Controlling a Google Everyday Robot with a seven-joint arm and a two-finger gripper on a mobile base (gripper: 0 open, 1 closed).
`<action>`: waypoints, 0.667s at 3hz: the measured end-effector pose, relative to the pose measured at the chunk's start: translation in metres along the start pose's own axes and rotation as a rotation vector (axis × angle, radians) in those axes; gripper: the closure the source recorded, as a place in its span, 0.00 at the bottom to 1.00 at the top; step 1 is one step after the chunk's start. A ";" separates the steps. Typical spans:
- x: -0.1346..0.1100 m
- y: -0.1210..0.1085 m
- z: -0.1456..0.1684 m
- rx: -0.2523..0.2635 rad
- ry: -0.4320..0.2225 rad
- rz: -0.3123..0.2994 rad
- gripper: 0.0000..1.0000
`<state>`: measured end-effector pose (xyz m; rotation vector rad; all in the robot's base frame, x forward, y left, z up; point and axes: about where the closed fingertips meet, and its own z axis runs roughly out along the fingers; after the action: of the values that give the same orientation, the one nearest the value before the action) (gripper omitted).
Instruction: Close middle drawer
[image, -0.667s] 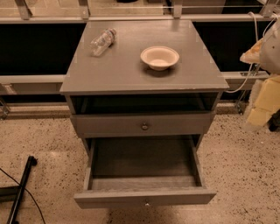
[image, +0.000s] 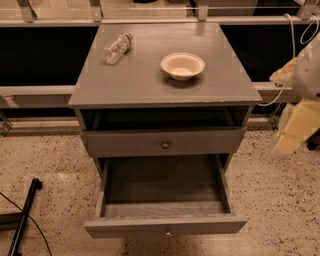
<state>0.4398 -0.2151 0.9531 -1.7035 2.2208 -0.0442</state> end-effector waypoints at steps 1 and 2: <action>0.012 0.034 0.068 -0.078 -0.141 0.061 0.00; 0.033 0.054 0.096 -0.090 -0.177 0.159 0.00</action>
Offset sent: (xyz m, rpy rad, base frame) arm 0.0049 -0.0088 -0.1659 -0.2087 0.1409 0.0682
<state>0.4091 -0.2133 0.8423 -1.5047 2.2453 0.2389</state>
